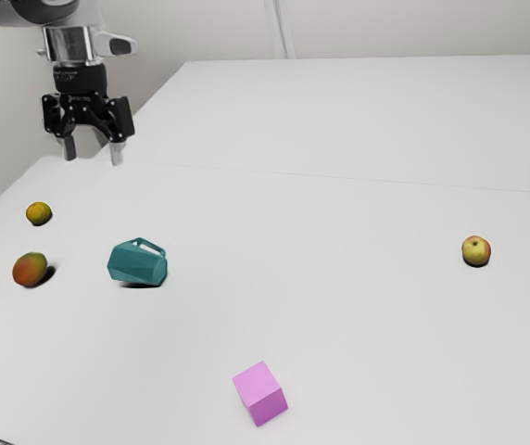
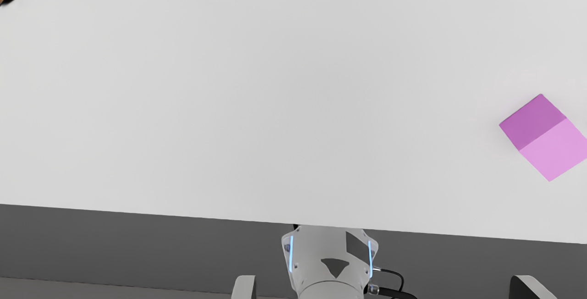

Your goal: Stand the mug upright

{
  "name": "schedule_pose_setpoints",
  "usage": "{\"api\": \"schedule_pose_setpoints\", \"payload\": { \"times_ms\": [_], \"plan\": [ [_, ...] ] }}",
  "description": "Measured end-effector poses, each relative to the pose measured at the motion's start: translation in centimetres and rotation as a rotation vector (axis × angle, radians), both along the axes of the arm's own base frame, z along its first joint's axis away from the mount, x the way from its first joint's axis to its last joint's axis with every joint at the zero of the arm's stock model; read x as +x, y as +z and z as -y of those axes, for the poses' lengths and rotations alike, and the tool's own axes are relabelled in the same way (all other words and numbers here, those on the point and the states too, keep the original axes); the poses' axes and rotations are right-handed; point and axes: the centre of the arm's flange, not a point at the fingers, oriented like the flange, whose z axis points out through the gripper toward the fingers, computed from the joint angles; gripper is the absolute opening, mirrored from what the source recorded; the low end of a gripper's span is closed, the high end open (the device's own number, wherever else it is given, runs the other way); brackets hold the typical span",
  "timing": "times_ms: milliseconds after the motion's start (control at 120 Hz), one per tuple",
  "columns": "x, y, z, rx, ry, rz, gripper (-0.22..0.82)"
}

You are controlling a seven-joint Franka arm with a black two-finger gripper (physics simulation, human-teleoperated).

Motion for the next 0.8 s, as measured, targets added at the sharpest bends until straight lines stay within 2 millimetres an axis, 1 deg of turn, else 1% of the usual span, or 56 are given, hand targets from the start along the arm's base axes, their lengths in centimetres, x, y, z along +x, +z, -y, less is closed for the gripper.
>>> {"api": "schedule_pose_setpoints", "payload": {
  "times_ms": [117,150,183,233,275,333,375,417,517,650,692,800],
  "plan": [
    [2.4,0.4,-0.8,-0.012,0.019,0.149,0.60],
    [3.4,-0.3,-1.7,-0.018,0.039,0.171,0.60],
    [4.4,-1.6,-3.8,-0.034,0.078,0.180,0.60],
    [5.9,-4.1,-7.7,-0.064,0.144,0.191,0.60],
    [6.9,-6.7,-11.4,-0.106,0.207,0.194,0.60],
    [7.7,-10.6,-16.5,-0.177,0.296,0.192,0.60],
    [8.2,-13.4,-19.2,-0.238,0.345,0.194,0.60],
    [8.4,-15.8,-21.0,-0.300,0.381,0.201,0.60],
    [8.1,-20.6,-23.5,-0.454,0.439,0.218,0.60],
    [7.1,-25.7,-25.4,-0.610,0.474,0.248,0.60],
    [6.7,-27.0,-25.6,-0.650,0.477,0.256,0.60],
    [5.3,-29.8,-26.3,-0.734,0.483,0.289,0.60]
  ]
}}
